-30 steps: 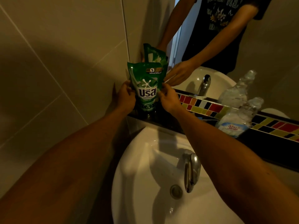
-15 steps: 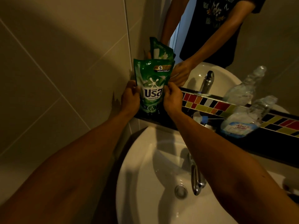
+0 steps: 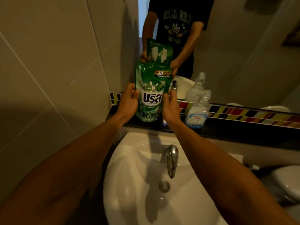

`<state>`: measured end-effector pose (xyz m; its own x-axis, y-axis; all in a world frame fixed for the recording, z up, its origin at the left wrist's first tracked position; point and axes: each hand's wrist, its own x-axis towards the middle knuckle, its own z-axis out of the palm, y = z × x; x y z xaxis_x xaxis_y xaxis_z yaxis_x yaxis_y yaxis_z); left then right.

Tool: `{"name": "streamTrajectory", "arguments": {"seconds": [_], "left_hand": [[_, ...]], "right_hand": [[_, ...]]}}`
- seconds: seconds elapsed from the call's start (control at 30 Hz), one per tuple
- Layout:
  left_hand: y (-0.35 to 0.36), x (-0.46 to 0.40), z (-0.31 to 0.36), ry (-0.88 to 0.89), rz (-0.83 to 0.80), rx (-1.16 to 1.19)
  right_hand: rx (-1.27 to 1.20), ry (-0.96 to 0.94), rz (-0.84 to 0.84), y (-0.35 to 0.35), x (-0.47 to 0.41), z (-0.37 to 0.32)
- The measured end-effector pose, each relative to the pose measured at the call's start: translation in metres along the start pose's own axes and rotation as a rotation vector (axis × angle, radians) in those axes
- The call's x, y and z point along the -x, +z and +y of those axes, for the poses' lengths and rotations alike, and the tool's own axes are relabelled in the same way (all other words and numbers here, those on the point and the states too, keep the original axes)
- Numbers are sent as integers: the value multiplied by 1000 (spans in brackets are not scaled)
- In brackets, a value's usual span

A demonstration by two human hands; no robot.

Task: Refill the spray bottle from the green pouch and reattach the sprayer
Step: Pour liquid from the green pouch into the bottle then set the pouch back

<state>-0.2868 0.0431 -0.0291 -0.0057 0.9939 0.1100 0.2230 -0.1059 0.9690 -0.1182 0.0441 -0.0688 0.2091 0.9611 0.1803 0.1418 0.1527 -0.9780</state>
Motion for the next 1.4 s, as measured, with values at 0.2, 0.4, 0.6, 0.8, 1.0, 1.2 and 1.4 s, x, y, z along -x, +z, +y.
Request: {"name": "streamTrajectory", "arguments": {"seconds": [0.2, 0.4, 0.6, 0.8, 1.0, 1.2, 1.4], "left_hand": [[52, 31, 47, -22, -91, 62], [99, 52, 77, -67, -111, 82], [119, 66, 88, -186, -123, 73], [126, 76, 98, -248, -111, 62], [124, 67, 102, -260, -115, -19], [127, 59, 101, -260, -73, -38], [124, 50, 100, -276, -65, -7]], "right_hand": [[-56, 61, -25, -74, 27, -12], [-205, 71, -158, -130, 52, -20], [-175, -15, -205, -157, 68, -18], [-177, -24, -230, -160, 81, -12], [-198, -11, -216, -153, 85, -14], [-275, 46, -206, -146, 83, -8], [-291, 81, -194, -140, 78, -7]]}}
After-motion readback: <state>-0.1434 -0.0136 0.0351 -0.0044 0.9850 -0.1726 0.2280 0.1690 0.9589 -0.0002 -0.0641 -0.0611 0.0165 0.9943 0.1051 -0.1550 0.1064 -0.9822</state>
